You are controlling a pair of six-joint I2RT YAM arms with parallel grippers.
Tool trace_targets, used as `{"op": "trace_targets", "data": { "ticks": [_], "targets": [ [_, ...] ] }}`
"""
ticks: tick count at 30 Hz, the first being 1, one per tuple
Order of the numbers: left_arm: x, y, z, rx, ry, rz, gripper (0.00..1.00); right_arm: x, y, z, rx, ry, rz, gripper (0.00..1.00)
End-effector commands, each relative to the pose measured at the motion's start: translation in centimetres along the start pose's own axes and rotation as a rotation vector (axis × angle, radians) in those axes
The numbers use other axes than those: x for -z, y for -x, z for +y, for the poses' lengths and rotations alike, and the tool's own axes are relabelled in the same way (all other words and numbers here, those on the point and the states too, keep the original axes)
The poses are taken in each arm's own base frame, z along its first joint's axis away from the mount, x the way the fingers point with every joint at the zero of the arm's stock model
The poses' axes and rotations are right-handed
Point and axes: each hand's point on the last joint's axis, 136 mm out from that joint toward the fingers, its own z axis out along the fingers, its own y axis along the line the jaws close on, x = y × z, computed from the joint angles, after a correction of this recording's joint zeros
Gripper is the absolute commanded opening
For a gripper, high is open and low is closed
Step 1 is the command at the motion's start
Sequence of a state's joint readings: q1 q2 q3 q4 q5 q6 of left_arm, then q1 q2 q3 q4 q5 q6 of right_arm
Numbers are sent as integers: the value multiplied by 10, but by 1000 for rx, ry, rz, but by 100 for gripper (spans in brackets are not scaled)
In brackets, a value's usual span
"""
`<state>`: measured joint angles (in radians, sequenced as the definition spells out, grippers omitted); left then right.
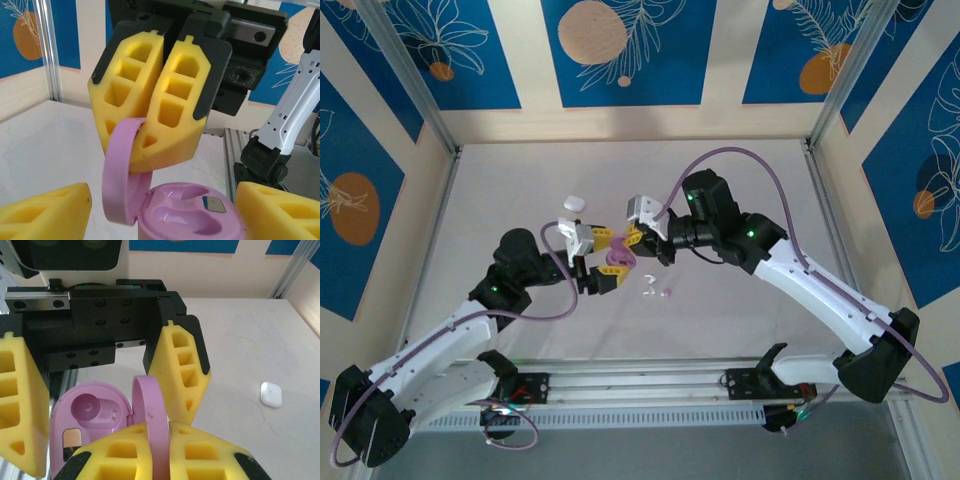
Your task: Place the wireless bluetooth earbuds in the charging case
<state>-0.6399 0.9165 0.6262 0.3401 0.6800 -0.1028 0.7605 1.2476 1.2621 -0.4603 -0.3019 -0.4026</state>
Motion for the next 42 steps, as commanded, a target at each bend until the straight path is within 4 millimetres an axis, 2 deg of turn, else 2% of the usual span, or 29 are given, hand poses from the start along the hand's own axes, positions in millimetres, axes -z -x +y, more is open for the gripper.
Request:
{"op": "trace_targets", "data": {
  "ticks": [1,9,16,23,29,37,40,42],
  "targets": [
    [-2,5,-3,5,-16,10,74,6,11,-6,55,-48,-5,7],
    [-1,-1,-8,-10,-39,45,74,9,15,-3,73,-44,-18,7],
    [-2,0,-13,-21,-74,49,62,7,14,-3,69,-35,-19,7],
    [-2,1,-14,-33,-69,40,44,8,14,-4,64,-38,-14,8],
    [-2,-2,-14,-32,-72,48,51,8,15,-4,64,-39,-16,8],
    [-2,-2,-16,-38,-77,52,38,8,17,-3,60,-35,-20,9],
    [-2,-2,-15,-40,-73,51,33,10,18,-1,53,-30,-22,13],
    [-1,1,-15,-47,-66,39,31,13,21,0,41,-31,-32,21]
  ]
}}
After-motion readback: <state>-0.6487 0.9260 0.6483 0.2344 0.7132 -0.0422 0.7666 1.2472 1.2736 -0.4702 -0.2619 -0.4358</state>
